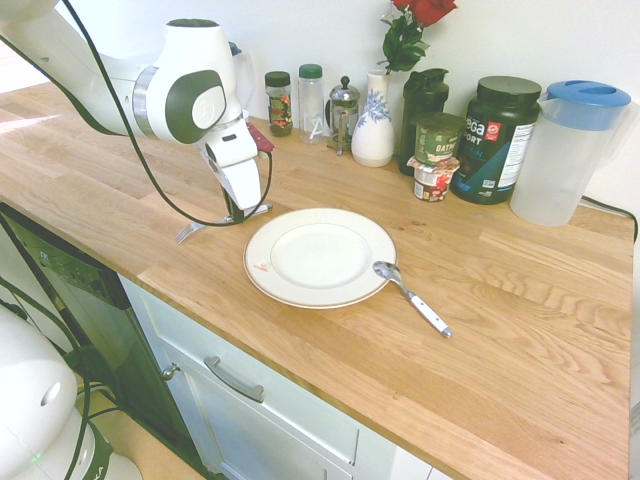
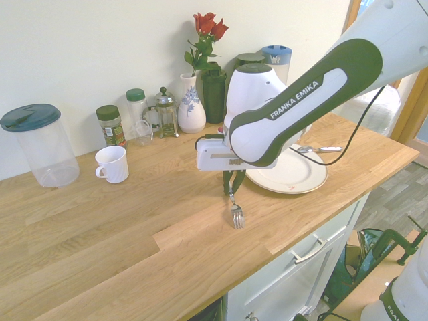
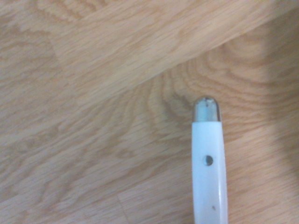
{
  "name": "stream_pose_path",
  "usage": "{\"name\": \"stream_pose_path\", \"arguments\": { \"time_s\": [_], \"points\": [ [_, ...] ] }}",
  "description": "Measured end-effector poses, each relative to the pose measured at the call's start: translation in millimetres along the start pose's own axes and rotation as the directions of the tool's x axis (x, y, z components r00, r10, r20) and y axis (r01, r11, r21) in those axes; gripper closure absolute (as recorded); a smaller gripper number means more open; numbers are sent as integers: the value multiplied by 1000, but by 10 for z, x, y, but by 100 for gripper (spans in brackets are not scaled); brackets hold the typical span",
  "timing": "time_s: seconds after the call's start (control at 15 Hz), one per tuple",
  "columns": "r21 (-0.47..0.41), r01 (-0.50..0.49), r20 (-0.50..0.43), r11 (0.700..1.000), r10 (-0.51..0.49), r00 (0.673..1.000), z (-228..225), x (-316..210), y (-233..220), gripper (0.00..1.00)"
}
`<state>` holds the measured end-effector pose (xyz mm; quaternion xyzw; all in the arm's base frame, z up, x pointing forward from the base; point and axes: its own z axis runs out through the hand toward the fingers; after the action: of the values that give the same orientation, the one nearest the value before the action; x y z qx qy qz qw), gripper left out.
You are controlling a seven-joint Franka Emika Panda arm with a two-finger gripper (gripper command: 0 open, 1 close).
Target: Put the fork into the plate
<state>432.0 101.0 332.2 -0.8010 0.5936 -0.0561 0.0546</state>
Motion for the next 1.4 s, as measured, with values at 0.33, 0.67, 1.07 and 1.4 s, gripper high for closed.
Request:
{"name": "stream_pose_path", "arguments": {
  "time_s": [0.33,0.67,1.07,1.4],
  "points": [
    [45,-18,-19,999,19,1000,-501,347,-22,100],
    [46,-66,-46,997,68,997,-1014,982,335,100],
    [-4,-118,-26,993,118,993,-597,1514,916,100],
    [1,-122,-11,993,122,992,-535,1590,999,0]
  ]
}}
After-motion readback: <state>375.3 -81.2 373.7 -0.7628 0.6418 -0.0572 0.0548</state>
